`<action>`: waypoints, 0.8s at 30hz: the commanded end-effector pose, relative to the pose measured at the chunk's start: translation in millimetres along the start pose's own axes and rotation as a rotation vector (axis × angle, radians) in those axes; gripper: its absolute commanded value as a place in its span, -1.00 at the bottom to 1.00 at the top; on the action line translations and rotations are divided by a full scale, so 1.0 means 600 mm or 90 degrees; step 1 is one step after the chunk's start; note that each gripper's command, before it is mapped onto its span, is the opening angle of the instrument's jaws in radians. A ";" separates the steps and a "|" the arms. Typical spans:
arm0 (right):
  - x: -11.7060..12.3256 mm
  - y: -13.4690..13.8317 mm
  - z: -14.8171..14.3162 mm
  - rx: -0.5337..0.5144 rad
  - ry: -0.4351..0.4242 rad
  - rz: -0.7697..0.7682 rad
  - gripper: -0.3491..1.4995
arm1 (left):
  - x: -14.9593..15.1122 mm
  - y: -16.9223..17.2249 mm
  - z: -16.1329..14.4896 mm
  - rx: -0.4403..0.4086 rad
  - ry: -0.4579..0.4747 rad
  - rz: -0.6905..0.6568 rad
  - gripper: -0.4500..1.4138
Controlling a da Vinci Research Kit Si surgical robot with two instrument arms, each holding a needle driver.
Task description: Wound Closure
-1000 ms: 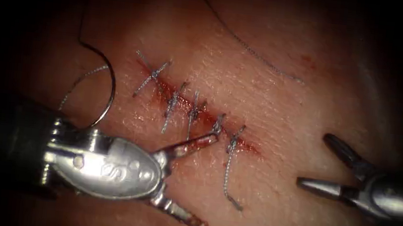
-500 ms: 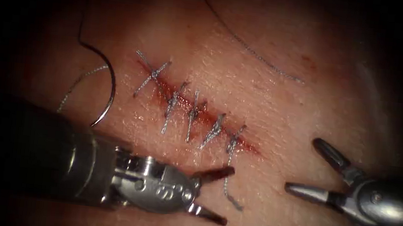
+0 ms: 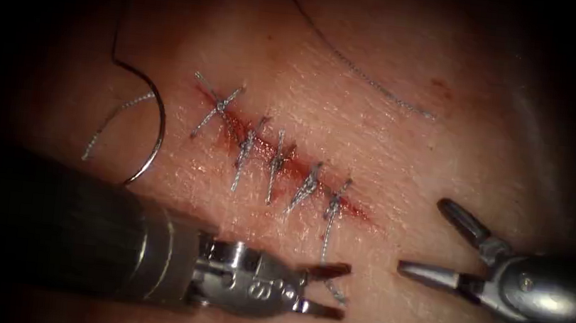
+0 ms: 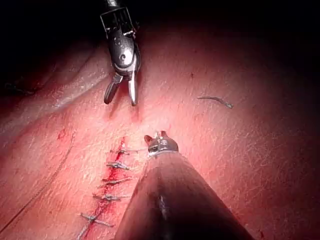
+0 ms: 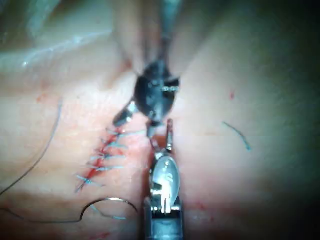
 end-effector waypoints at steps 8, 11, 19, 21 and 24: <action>-0.0023 -0.0012 0.0015 0.035 0.012 -0.022 0.98 | 0.0013 -0.0020 -0.0030 -0.005 0.016 0.008 -1.00; -0.0035 -0.0011 0.0025 0.058 0.034 -0.066 0.98 | 0.0020 -0.0038 -0.0048 0.002 0.020 0.002 -1.00; -0.0026 -0.0046 0.0097 0.085 0.085 -0.202 0.98 | 0.0029 -0.0085 -0.0098 0.019 0.043 -0.013 -1.00; -0.0024 -0.0051 0.0109 0.080 0.087 -0.213 0.98 | 0.0031 -0.0093 -0.0108 0.023 0.047 -0.016 -1.00; -0.0022 -0.0061 0.0132 0.071 0.087 -0.233 0.98 | 0.0033 -0.0100 -0.0118 0.026 0.051 -0.019 -1.00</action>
